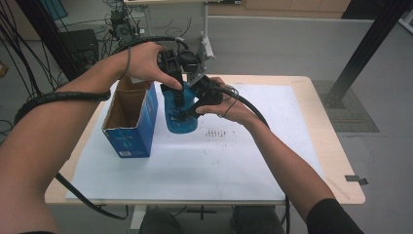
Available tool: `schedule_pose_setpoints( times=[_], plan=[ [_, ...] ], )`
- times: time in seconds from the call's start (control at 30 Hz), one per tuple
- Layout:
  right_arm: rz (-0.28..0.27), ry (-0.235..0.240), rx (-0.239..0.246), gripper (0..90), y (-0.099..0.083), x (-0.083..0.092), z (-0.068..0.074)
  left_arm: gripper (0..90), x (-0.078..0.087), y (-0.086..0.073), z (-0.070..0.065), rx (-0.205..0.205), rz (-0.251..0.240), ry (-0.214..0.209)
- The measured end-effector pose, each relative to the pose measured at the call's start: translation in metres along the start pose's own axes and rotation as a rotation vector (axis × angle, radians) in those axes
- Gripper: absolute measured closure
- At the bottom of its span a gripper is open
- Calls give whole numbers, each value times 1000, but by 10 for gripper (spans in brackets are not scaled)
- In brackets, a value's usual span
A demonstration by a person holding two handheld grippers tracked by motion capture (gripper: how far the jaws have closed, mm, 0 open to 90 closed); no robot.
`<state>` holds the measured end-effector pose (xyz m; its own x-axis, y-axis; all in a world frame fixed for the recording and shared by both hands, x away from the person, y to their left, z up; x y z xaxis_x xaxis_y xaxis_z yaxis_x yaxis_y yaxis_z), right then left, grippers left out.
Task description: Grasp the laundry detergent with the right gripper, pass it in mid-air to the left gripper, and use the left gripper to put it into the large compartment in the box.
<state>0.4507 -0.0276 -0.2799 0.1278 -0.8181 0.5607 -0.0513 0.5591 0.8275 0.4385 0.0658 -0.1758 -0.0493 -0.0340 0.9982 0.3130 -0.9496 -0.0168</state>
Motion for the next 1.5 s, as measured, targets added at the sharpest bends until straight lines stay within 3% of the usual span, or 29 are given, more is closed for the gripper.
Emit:
schedule_pose_setpoints(
  times=[1.5],
  plan=[
    [-28,6,-2,414,0,3,-2,364,4,0,1,11,5,-2]
  ],
)
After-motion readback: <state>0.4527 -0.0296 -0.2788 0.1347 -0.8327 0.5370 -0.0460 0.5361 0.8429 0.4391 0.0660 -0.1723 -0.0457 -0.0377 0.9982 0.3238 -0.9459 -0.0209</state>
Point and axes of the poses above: each handheld gripper's, and its own axes: x roughly backward along the jaws, y roughly out of its top, z roughly to its left, the point moved 1 cm from there along -x, roughly forward along the jaws, and after that the axes turned 3 degrees about y, right-handed, at the moved point
